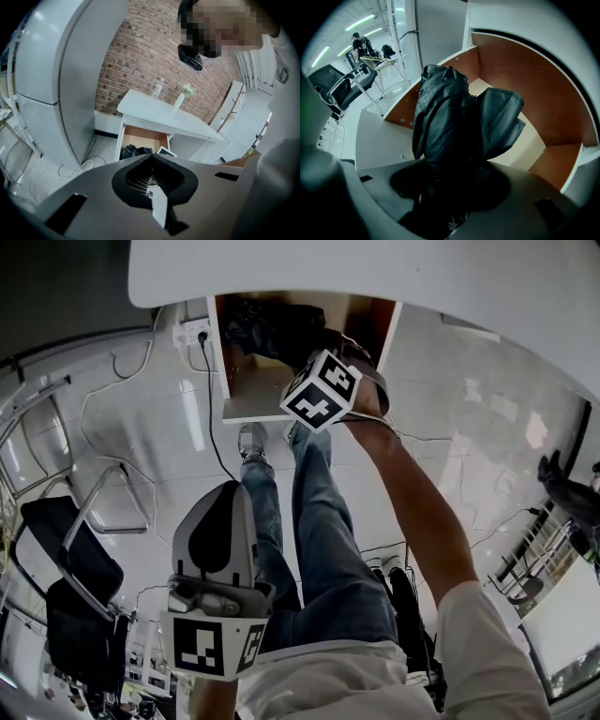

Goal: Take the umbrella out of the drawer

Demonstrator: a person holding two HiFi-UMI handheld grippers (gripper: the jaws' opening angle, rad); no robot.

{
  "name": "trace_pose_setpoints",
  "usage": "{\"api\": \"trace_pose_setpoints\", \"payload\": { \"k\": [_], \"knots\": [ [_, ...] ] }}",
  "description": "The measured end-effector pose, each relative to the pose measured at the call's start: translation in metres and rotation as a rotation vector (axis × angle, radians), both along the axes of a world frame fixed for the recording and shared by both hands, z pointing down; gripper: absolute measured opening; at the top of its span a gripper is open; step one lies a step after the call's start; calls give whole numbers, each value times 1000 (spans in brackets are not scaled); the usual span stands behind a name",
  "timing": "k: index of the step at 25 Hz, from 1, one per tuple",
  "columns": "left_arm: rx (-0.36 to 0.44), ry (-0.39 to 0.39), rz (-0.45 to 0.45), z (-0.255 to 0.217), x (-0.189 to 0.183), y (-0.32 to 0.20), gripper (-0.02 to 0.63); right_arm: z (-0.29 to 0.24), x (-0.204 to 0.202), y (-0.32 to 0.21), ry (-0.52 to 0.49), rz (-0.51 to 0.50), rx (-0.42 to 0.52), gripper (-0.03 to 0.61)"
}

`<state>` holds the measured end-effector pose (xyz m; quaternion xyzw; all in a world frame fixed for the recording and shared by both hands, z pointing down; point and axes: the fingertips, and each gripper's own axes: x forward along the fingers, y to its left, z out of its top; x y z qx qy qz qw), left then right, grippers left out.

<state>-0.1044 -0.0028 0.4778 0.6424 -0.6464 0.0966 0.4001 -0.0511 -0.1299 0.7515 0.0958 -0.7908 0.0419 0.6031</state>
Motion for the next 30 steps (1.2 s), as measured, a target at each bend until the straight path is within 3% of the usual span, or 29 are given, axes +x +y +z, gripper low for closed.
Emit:
{"api": "trace_pose_setpoints", "payload": {
  "k": [30],
  "knots": [
    [75, -58, 29, -70, -5, -19, 12, -79, 22, 11, -62, 89, -31, 261]
  ]
}}
